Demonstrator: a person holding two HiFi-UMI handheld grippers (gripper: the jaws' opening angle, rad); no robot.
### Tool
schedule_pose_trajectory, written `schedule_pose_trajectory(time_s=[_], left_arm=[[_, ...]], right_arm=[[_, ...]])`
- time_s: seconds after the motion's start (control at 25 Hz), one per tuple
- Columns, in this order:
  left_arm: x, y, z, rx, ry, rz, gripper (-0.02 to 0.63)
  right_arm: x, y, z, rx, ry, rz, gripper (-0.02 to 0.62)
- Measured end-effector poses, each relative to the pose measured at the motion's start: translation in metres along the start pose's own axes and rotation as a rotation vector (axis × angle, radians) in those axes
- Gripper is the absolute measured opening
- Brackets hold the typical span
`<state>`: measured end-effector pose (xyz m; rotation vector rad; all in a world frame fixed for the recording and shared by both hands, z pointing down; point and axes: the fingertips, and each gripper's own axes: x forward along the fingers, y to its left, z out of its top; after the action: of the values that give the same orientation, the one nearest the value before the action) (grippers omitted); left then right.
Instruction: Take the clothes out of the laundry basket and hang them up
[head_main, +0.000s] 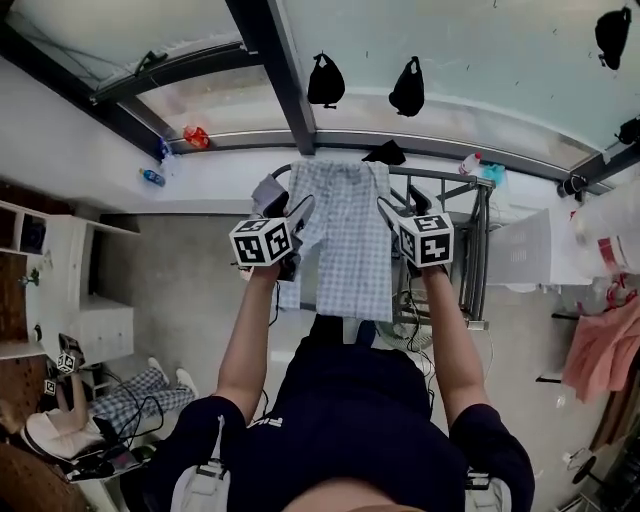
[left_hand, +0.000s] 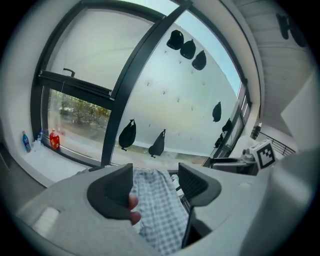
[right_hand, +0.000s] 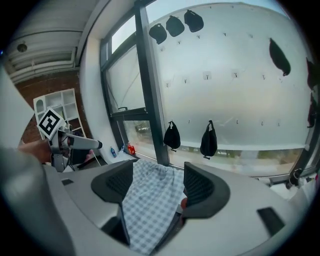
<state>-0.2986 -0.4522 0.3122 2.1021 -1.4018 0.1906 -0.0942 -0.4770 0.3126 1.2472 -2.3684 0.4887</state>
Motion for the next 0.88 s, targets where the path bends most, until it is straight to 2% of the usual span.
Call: schedule_pose_trajectory(time_s=[0.16, 0.36, 0.56, 0.88], left_arm=[[-0.035, -0.034, -0.019, 0.005, -0.034, 0.013, 0.275], [-0.072, -0.066, -0.051, -0.021, -0.055, 0.034, 0.275], [-0.118, -0.088, -0.081, -0.026, -0.064, 0.078, 0.275], [-0.147, -0.108, -0.126, -0.053, -0.055, 0.087, 0.275]], right_arm=[[-0.041, 0.015, -0.014, -0.006, -0.036, 0.031, 0.301], [-0.081, 0.038, -0.031, 0.024, -0.059, 0.145, 0.301], [-0.112, 0.062, -0.053, 0.022, -0.066, 0.191, 0.298], [-0.150, 0.080, -0.089, 0.022, -0.061, 0.206, 0.298]])
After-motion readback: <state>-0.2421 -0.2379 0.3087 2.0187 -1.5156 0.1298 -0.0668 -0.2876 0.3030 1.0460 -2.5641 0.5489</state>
